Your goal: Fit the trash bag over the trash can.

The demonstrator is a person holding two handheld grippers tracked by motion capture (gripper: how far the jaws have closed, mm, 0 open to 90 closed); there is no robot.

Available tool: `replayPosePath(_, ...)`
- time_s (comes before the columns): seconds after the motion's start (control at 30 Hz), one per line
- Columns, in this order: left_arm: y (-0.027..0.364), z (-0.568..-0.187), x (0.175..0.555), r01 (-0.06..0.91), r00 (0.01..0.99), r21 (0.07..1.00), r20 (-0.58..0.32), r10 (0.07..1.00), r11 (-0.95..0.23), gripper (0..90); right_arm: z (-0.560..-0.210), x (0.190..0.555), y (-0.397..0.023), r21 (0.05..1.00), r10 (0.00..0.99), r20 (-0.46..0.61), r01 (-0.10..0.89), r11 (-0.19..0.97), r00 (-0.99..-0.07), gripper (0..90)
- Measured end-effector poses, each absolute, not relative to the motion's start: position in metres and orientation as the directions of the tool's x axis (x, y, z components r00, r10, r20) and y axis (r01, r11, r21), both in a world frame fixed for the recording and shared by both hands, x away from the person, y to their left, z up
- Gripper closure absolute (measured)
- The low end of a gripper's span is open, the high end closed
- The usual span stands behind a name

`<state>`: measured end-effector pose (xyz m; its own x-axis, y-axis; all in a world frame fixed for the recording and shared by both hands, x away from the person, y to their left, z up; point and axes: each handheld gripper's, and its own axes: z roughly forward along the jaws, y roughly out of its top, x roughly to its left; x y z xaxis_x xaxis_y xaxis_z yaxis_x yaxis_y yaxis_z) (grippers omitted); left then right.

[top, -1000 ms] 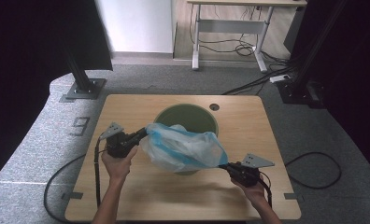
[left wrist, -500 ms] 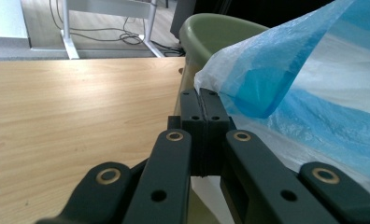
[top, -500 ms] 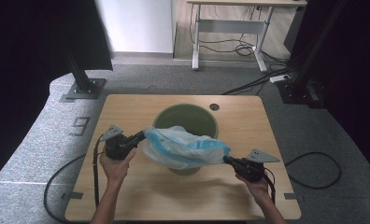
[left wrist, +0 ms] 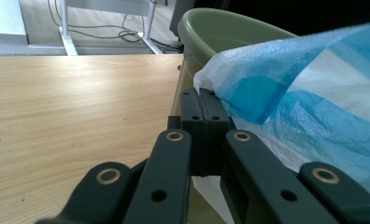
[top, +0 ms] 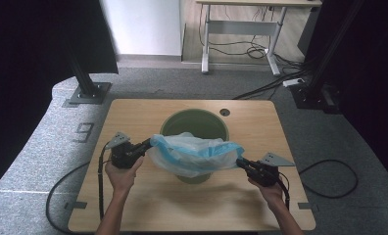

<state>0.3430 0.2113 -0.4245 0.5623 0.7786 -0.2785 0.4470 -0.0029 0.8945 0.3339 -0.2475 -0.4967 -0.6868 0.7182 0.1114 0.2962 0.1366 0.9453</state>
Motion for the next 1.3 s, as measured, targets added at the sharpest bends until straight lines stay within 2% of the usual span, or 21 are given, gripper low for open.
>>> replayPosePath(0.2, 0.211, -0.422, 0.341, 0.437, 0.567, 0.900, -0.280, 0.775, 0.005, 89.5, -0.469, 0.319, -0.273, 0.968, 0.738, 0.116, 0.242, 0.065, -0.664, 62.2)
replayPosePath(0.53, 0.205, -0.415, 0.334, 0.415, 0.583, 0.910, -0.260, 0.770, -0.007, 89.5, -0.414, 0.294, -0.279, 0.989, 0.702, 0.019, 0.115, 0.089, -0.712, 55.6)
replayPosePath(0.7, 0.206, -0.410, 0.332, 0.406, 0.585, 0.914, -0.257, 0.769, -0.004, 89.5, -0.392, 0.293, -0.277, 0.993, 0.687, 0.013, 0.091, 0.077, -0.727, 53.9)
replayPosePath(0.87, 0.207, -0.409, 0.330, 0.406, 0.586, 0.914, -0.262, 0.767, 0.001, 89.5, -0.389, 0.286, -0.260, 0.990, 0.622, -0.008, 0.081, 0.114, -0.783, 51.7)
replayPosePath(1.0, 0.205, -0.408, 0.331, 0.407, 0.589, 0.913, -0.261, 0.765, -0.002, 89.5, -0.391, 0.287, -0.246, 0.988, 0.607, -0.033, 0.068, 0.142, -0.794, 51.1)
replayPosePath(1.1, 0.204, -0.405, 0.332, 0.406, 0.591, 0.914, -0.257, 0.764, -0.006, 89.5, -0.392, 0.295, -0.236, 0.981, 0.624, -0.054, 0.073, 0.177, -0.780, 58.7)
replayPosePath(1.23, 0.205, -0.404, 0.336, 0.404, 0.595, 0.915, -0.251, 0.764, -0.015, 89.5, -0.392, 0.316, -0.231, 0.980, 0.654, -0.009, 0.123, 0.156, -0.757, 82.4)
replayPosePath(1.3, 0.207, -0.403, 0.340, 0.408, 0.595, 0.913, -0.259, 0.760, -0.007, 89.5, -0.391, 0.327, -0.230, 0.980, 0.677, -0.006, 0.130, 0.150, -0.736, 87.4)
